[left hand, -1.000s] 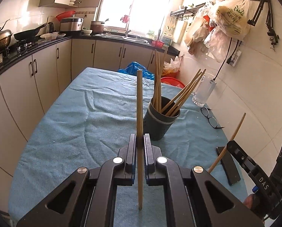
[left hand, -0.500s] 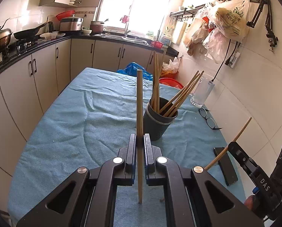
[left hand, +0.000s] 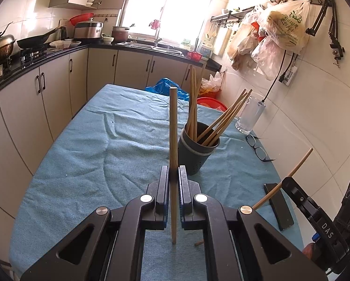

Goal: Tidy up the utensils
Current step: 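Lift both held chopsticks upright and carry them over the black cup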

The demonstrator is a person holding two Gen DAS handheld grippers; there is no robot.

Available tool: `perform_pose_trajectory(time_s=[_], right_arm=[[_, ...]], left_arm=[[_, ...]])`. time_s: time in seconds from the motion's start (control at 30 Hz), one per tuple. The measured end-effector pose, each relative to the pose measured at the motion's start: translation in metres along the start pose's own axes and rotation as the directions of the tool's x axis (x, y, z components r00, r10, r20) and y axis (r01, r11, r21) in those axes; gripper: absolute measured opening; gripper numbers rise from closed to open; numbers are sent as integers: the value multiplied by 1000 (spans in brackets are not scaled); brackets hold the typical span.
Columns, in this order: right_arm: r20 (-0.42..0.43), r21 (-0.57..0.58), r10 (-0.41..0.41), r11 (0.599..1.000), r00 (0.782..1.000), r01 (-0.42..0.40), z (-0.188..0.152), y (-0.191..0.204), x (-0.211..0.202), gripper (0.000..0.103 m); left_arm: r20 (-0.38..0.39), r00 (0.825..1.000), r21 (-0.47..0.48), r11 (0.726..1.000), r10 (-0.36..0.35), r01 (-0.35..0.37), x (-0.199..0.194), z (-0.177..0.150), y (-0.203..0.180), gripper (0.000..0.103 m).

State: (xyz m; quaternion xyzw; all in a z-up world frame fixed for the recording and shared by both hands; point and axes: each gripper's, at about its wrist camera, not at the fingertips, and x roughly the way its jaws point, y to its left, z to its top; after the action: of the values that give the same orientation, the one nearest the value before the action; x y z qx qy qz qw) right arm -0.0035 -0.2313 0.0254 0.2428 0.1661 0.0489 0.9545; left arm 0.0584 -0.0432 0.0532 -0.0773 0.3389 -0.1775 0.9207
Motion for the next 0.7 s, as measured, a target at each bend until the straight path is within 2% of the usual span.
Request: perform_pose_trajectory(time_s=[0.7], right_arm=[[14, 2, 2, 1000, 1000, -3, 2, 4, -8, 7]], left_arm=[[-1, 1000, 2, 1000, -14, 14, -1, 2, -6, 6]])
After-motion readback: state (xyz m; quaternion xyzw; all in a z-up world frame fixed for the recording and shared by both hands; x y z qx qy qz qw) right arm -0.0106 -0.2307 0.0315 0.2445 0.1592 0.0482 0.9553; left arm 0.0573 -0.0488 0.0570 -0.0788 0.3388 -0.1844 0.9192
